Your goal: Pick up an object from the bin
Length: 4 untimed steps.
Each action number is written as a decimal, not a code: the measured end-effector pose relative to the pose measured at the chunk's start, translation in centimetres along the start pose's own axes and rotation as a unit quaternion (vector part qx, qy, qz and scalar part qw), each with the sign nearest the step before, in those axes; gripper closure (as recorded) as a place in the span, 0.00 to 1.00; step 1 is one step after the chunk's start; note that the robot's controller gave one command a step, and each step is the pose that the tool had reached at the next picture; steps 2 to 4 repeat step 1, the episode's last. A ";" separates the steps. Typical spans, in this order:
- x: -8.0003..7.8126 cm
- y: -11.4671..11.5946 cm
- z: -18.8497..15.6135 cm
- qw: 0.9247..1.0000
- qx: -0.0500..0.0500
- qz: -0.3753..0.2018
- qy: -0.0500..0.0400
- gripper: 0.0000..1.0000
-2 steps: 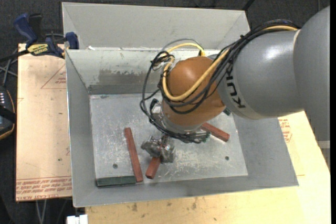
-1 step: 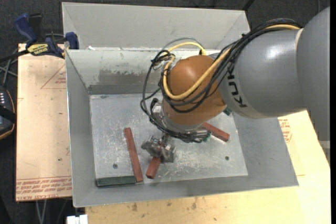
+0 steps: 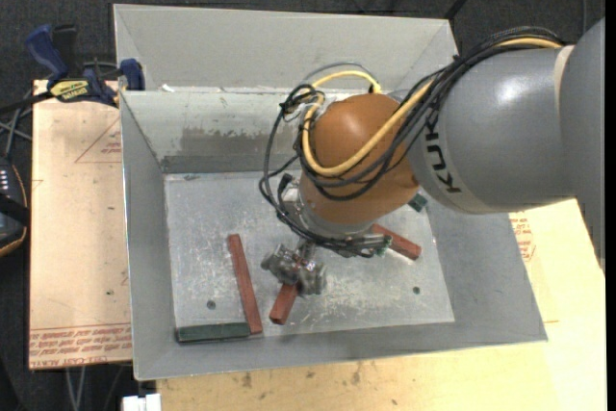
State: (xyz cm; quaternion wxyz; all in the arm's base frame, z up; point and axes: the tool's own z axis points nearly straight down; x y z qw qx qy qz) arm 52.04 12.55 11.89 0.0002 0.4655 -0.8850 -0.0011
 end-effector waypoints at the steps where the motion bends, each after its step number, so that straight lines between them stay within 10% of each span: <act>1: 0.0 0.0 -1.1 1.000 0.001 0.000 -0.001 1.00; 4: 0.0 0.0 -1.1 1.000 0.001 0.000 -0.001 1.00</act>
Offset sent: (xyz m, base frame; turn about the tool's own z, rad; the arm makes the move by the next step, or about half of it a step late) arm -0.0001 0.0000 0.0275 0.0000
